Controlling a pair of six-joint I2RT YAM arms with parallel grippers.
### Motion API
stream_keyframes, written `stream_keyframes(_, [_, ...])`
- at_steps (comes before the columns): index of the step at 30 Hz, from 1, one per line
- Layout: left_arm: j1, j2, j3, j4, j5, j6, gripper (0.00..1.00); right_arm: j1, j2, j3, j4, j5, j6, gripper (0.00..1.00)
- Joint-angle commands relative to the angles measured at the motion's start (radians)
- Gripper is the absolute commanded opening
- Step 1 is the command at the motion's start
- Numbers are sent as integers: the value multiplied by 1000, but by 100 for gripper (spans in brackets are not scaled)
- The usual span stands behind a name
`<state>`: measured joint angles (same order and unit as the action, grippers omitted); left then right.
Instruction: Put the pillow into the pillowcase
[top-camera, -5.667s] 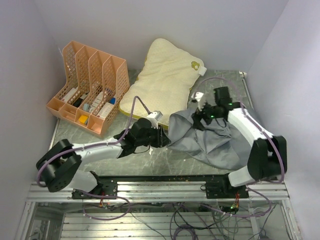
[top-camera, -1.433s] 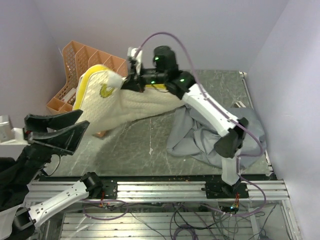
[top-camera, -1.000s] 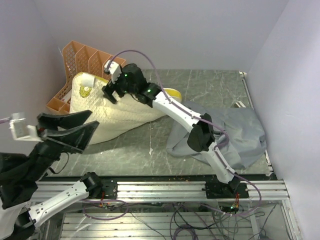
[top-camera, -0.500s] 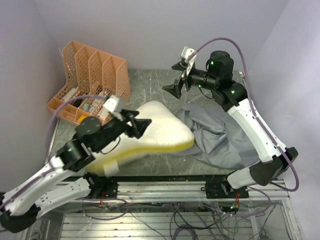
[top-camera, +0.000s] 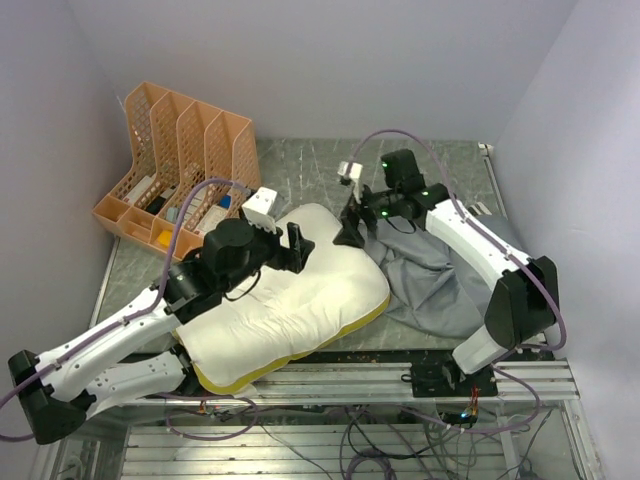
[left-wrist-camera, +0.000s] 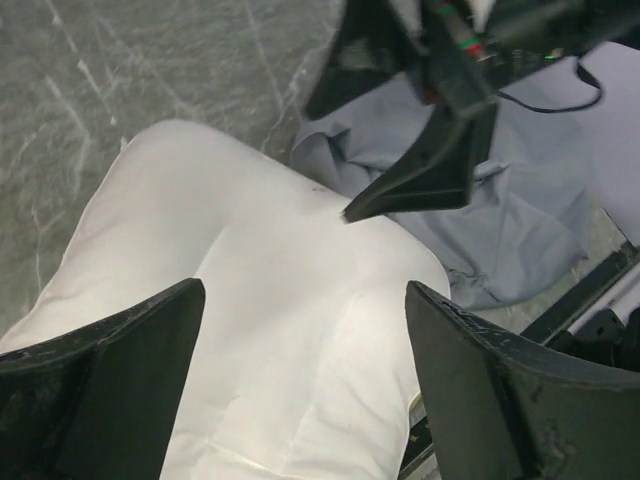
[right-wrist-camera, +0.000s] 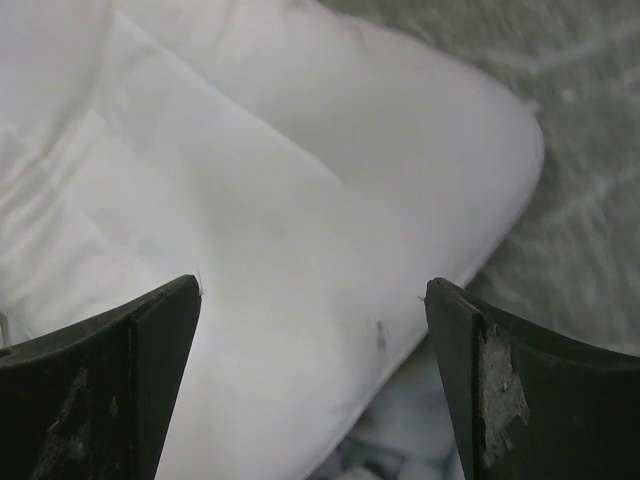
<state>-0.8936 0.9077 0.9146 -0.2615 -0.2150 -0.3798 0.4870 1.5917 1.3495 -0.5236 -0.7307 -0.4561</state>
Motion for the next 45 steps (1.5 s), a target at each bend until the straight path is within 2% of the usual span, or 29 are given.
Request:
stream_keyframes(1, [64, 77, -30, -15, -34, -116, 94, -136, -62, -88, 93, -24, 71, 95])
stream_keyframes(4, [240, 239, -22, 100, 263, -178, 91, -158, -23, -64, 63, 0, 74, 90])
stream_keyframes(5, [272, 295, -7, 129, 307, -187, 91, -162, -13, -56, 54, 13, 80, 90])
stream_keyframes(7, [298, 425, 43, 150, 326, -164, 93, -188, -14, -63, 65, 6, 95, 90])
stream_keyframes(12, [384, 739, 217, 35, 268, -54, 93, -278, -53, -120, 89, -53, 97, 90])
stream_keyframes(18, [420, 931, 335, -36, 371, 22, 98, -335, -53, -125, 66, -106, 69, 90])
stream_keyframes(20, [420, 966, 336, -54, 367, 36, 96, -344, -50, -119, 60, -113, 61, 90])
stream_keyframes(23, [433, 992, 327, -49, 381, 57, 83, -353, -52, -119, 53, -134, 55, 90])
stream_keyframes(27, [446, 1021, 369, -68, 449, 102, 27, -360, -57, -117, 43, -155, 51, 90])
stream_keyframes(28, [446, 1026, 385, -74, 467, 115, 13, -363, -57, -116, 41, -159, 52, 90])
stream_keyframes(29, [446, 1027, 398, -81, 478, 127, 8, -365, -59, -115, 40, -164, 53, 90])
stream_keyframes(32, [444, 980, 417, -81, 497, 161, 7, -372, -63, -119, 38, -176, 51, 90])
stream_keyframes(34, [432, 882, 427, -89, 467, 204, 7, -377, -64, -119, 35, -184, 50, 90])
stream_keyframes(38, [393, 675, 459, -128, 366, 392, 7, -381, -67, -114, 31, -200, 48, 90])
stream_keyframes(42, [390, 478, 442, -135, 443, 615, 7, -381, -64, -93, -11, -184, -2, 89])
stream_keyframes(45, [390, 376, 437, -198, 516, 718, 7, -381, -74, -73, -71, -160, -90, 86])
